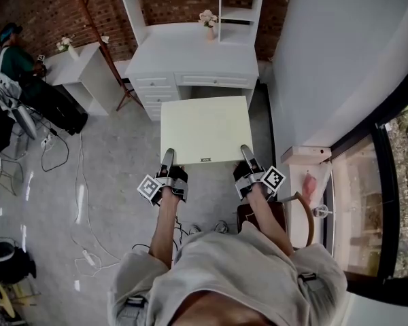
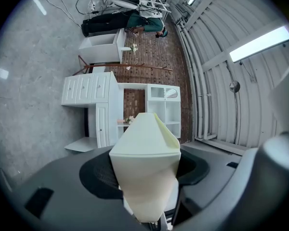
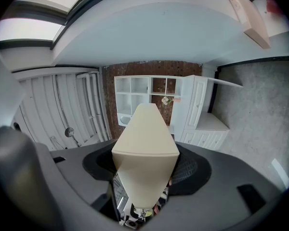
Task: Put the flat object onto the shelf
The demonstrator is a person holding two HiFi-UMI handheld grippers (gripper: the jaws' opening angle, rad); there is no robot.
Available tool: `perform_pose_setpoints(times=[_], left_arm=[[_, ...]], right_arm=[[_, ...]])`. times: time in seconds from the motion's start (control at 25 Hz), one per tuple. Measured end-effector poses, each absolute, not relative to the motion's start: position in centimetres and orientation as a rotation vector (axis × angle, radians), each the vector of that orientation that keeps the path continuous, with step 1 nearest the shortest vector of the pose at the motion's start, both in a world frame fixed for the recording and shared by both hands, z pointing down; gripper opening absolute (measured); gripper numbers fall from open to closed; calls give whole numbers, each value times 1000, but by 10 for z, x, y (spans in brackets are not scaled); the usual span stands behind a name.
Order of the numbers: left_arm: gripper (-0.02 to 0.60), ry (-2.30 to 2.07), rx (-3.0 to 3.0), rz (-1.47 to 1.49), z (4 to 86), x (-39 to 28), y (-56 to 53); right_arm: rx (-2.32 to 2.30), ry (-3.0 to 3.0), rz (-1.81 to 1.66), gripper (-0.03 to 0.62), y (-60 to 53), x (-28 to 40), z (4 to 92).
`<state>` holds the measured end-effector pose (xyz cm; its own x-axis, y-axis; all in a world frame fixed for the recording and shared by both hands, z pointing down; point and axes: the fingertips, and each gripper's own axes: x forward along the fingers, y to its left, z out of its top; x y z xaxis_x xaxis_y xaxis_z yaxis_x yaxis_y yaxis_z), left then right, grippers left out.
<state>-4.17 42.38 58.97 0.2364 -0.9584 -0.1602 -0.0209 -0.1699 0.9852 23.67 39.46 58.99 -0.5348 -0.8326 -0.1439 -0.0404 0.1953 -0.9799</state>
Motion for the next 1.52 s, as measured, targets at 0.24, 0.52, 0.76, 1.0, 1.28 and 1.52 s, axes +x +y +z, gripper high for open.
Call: perform_pose_setpoints(times=[0.24,0.52,0.76,1.0,1.28,1.52], left_arm=[[299,-994,1459,-1145,587,-24,406],[299,-999,1470,-1150,583,-14,381],[299,-1003,1464,-1149,589,-18,364],[299,-990,1460,-1157,596,-31,332],[298,-971,1454,-1152,602,-60,264],[298,-948,1457,-1147,597,-96,199]], right_arm=[[-812,1769,-1411,296,374,254,586],[-789,1755,-1414,296,349,263,586],[-793,1757,-1422,296,330,260,592],[-804,1764,-1415,296,299,247,598],[-823,1762,-1394,296,237,218,597],[-839,1753,-1374,296,175,183,590]])
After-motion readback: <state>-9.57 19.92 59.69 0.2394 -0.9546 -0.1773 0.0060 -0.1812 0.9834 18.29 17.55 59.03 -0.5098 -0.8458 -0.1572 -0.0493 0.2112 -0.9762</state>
